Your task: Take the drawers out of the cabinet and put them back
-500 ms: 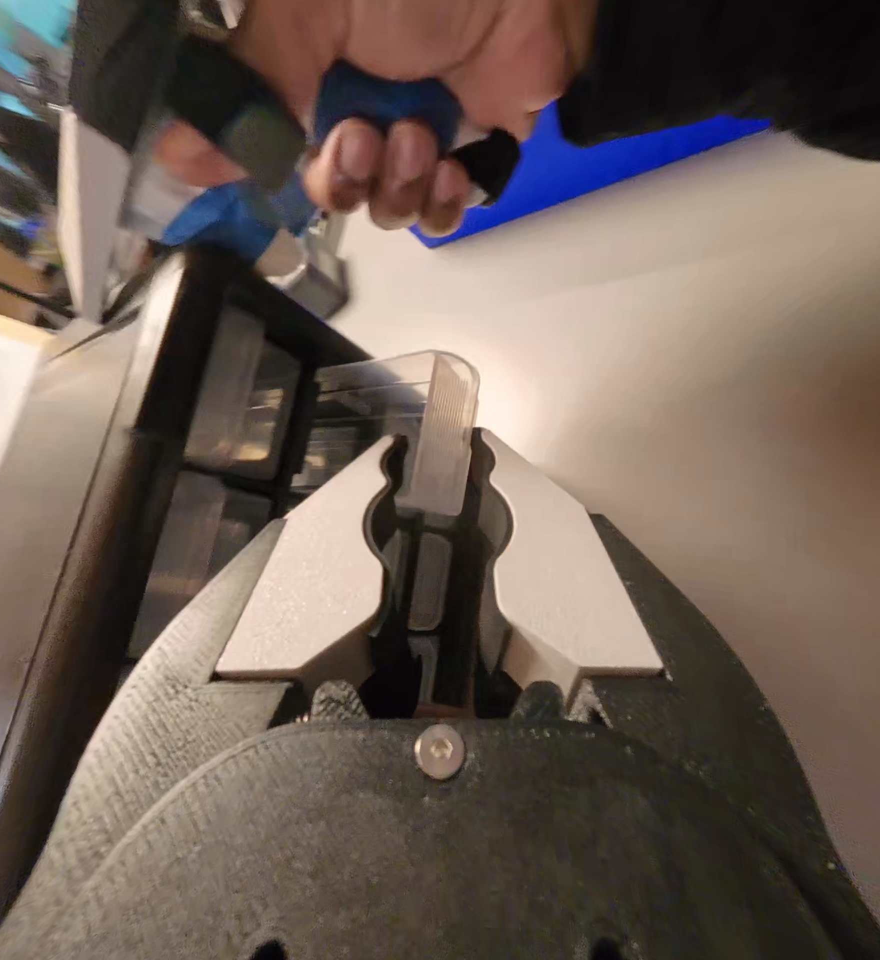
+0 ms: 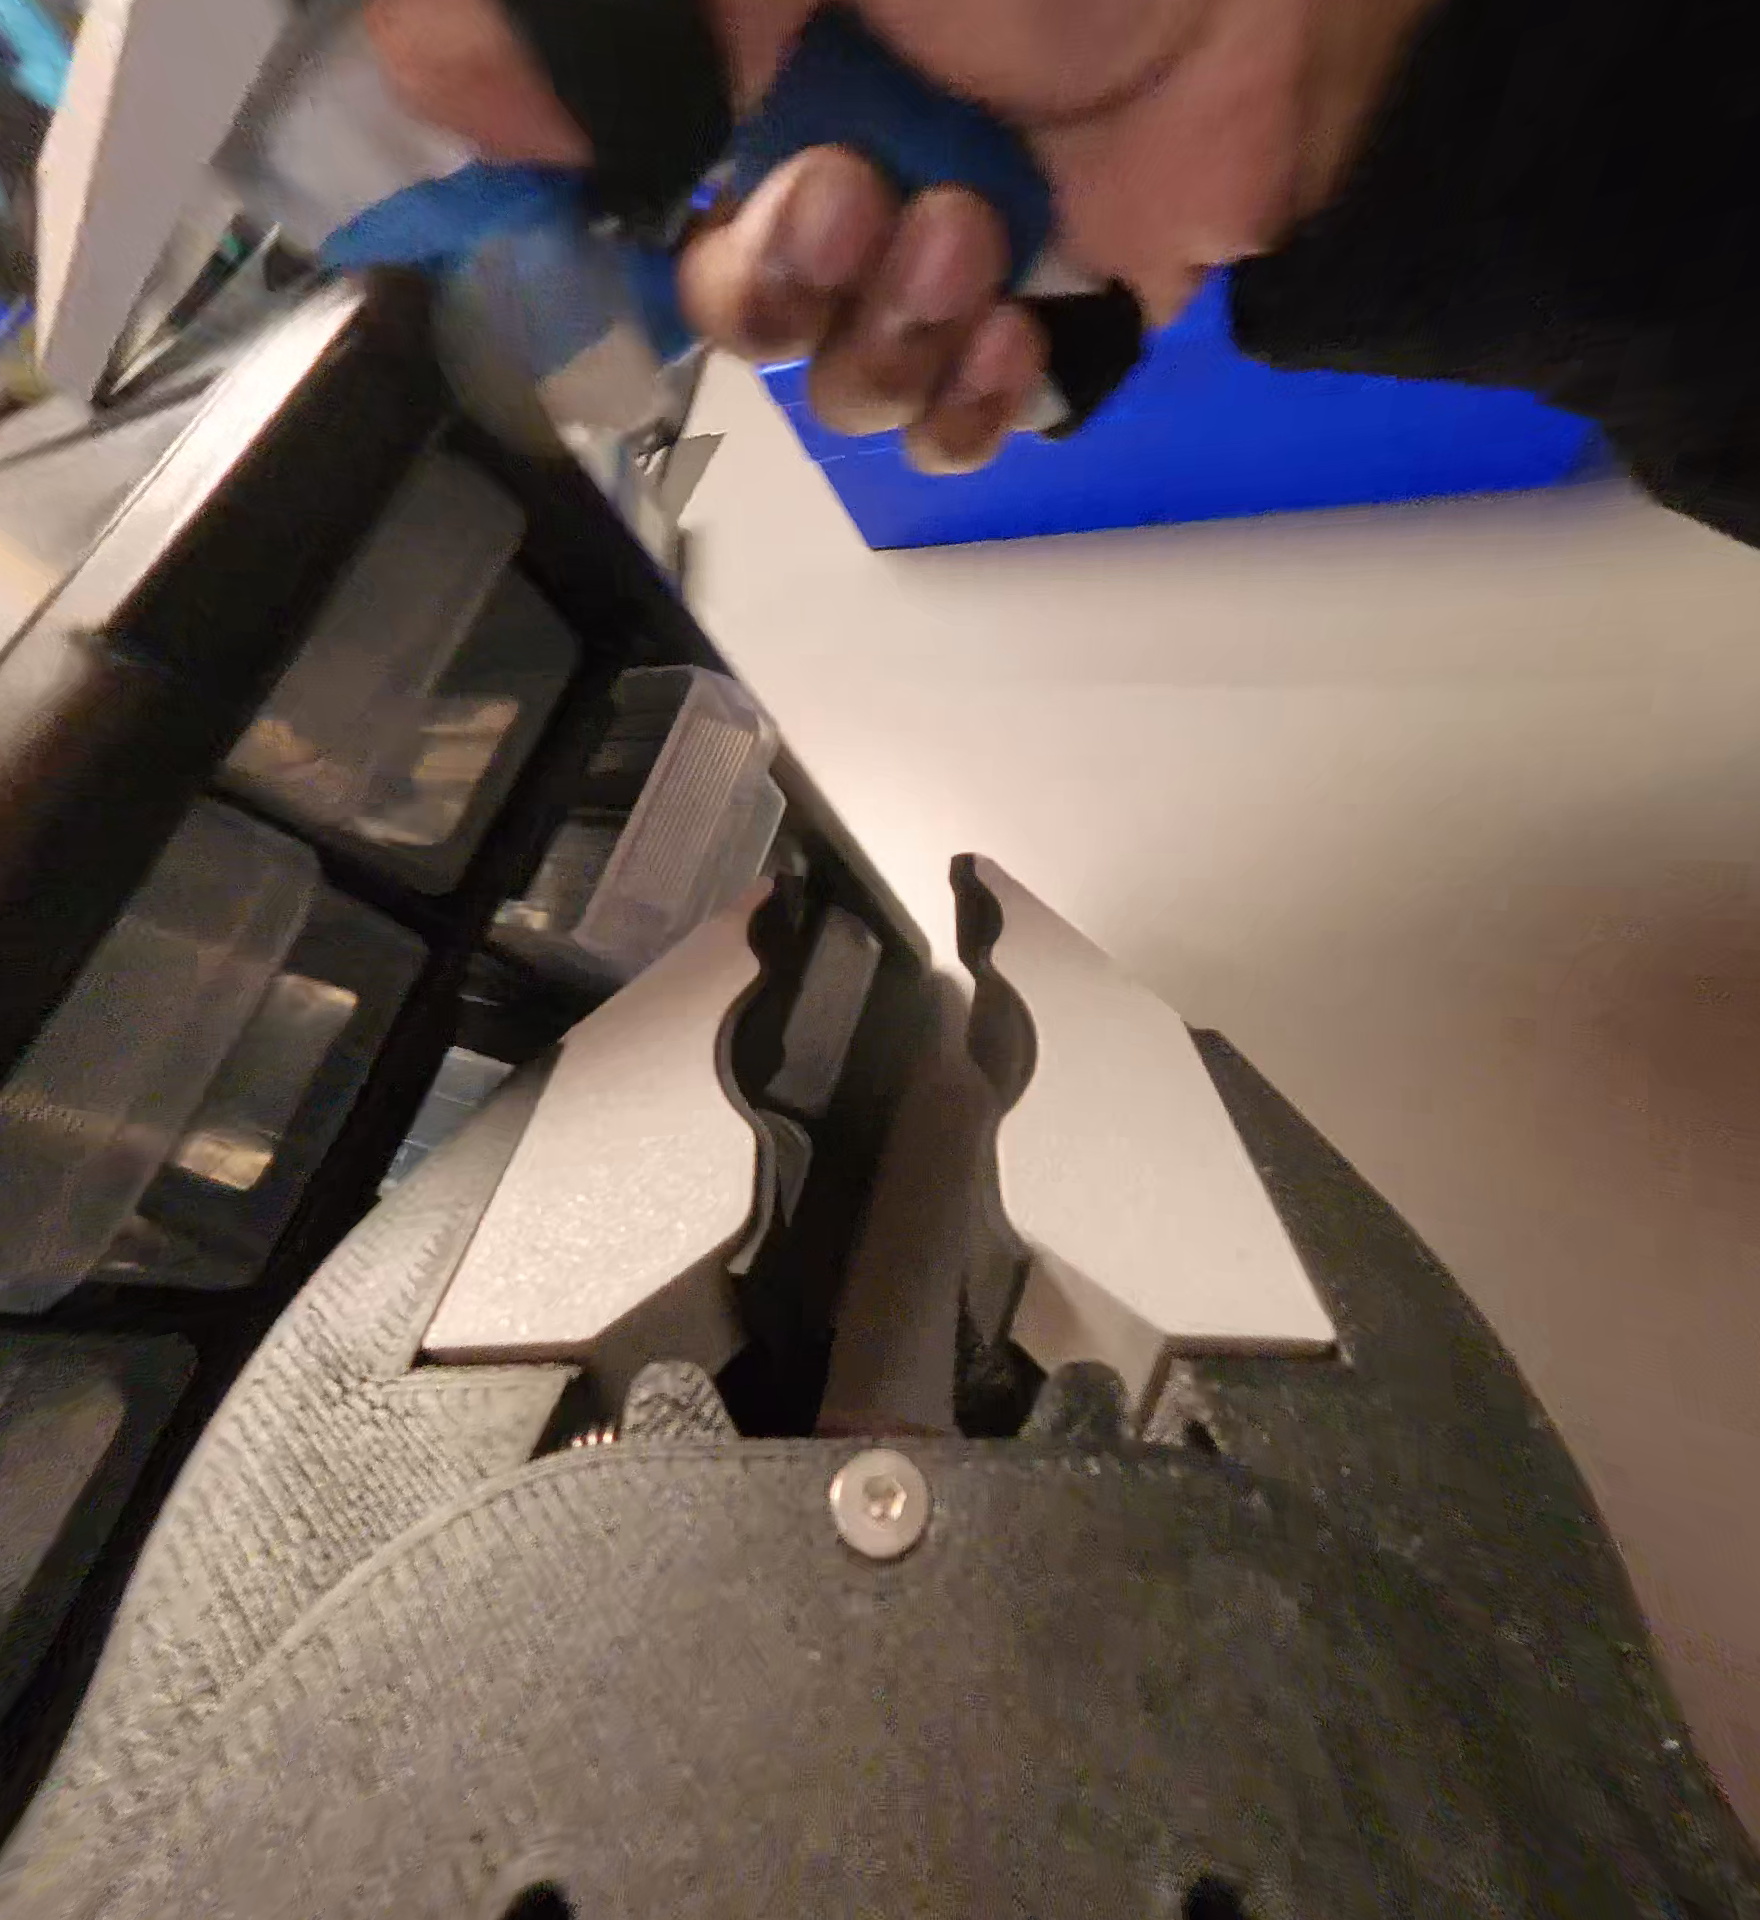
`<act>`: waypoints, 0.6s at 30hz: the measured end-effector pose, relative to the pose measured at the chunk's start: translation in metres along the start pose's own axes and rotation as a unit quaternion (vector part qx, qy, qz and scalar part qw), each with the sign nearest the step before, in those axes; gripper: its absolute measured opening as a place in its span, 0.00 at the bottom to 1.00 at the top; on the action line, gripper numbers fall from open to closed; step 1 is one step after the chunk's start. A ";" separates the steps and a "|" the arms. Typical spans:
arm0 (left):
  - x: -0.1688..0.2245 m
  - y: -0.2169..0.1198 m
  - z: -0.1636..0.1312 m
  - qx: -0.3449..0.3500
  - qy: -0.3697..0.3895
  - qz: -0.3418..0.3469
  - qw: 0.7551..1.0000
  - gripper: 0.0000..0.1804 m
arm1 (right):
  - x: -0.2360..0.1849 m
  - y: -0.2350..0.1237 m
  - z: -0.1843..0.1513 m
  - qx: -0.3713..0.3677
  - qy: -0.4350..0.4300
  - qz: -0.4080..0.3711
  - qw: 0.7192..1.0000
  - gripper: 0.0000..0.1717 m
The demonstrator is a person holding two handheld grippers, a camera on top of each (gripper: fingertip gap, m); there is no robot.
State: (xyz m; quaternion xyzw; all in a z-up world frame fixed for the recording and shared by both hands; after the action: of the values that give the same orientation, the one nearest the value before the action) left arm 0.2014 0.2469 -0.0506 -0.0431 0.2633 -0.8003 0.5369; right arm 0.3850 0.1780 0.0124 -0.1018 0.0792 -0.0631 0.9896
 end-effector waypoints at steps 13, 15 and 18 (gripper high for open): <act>0.008 -0.076 -0.045 -0.006 -0.150 0.016 0.989 0.27 | 0.000 0.000 0.000 -0.001 0.002 0.004 1.000 0.35; -0.003 -0.121 -0.058 -0.023 -0.175 0.052 0.983 0.27 | 0.000 0.000 0.000 -0.001 0.000 0.004 1.000 0.35; -0.039 -0.201 -0.072 -0.070 -0.209 0.157 0.963 0.26 | 0.000 0.000 0.000 -0.001 0.002 0.005 1.000 0.35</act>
State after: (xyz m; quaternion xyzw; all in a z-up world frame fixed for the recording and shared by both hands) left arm 0.0241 0.3653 -0.0102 -0.2049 0.2038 -0.6585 0.6948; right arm 0.3853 0.1783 0.0120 -0.1019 0.0816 -0.0583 0.9897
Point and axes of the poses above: each gripper's, where its closed fingertips meet, y out along the fingers, z out of its top, x = y × z across the jaws, the point moved 10 cm from there along -y, back along the fingers, and after that the axes turned 11 degrees about -y, right-handed, at the moved point
